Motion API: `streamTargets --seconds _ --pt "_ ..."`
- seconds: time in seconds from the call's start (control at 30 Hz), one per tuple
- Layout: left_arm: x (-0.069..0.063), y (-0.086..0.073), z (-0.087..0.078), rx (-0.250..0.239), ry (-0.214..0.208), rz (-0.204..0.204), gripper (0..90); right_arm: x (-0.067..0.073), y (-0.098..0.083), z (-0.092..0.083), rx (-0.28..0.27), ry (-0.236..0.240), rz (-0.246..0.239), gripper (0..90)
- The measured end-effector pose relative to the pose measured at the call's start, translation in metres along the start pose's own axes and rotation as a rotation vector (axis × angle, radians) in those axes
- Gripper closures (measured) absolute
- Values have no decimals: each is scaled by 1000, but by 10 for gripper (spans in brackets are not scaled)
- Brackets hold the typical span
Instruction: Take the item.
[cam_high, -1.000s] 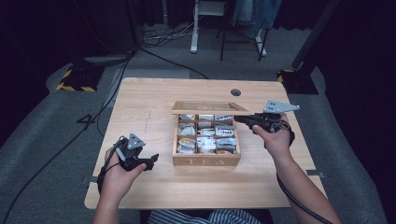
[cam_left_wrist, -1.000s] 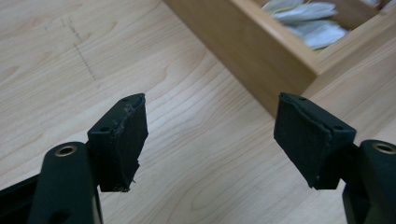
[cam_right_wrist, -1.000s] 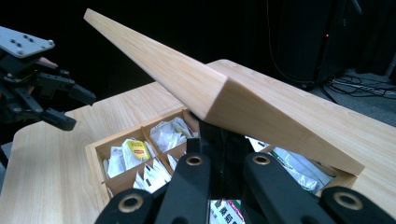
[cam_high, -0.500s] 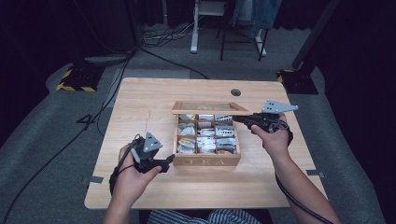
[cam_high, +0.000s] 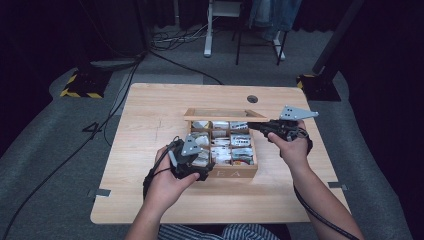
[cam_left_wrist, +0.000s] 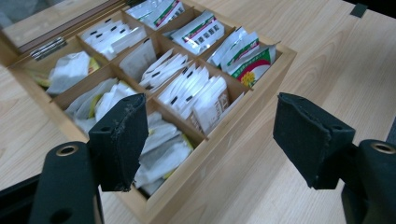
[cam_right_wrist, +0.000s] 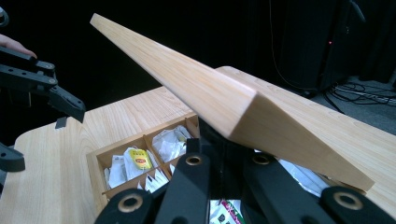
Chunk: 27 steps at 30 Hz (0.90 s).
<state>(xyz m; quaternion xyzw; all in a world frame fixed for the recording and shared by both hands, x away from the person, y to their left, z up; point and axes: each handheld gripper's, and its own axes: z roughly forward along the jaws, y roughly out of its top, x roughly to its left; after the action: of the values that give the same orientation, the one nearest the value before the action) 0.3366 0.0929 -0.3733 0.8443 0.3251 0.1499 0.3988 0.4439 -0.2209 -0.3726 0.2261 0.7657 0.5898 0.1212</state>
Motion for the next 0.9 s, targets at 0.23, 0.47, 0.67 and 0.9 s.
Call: streamTargets --seconds 0.23,0.47,0.67,0.9 --pt "-5 11 20 1 -65 -5 292 -1 0 2 1 6 3 900" --pt "-10 24 41 -20 -133 -12 322 -2 0 3 -2 9 4 900" --pt "-10 29 61 -36 -190 -13 362 -2 0 3 -1 12 5 900" --pt "-10 30 80 -23 -221 4 425 -3 -1 3 2 13 9 900"
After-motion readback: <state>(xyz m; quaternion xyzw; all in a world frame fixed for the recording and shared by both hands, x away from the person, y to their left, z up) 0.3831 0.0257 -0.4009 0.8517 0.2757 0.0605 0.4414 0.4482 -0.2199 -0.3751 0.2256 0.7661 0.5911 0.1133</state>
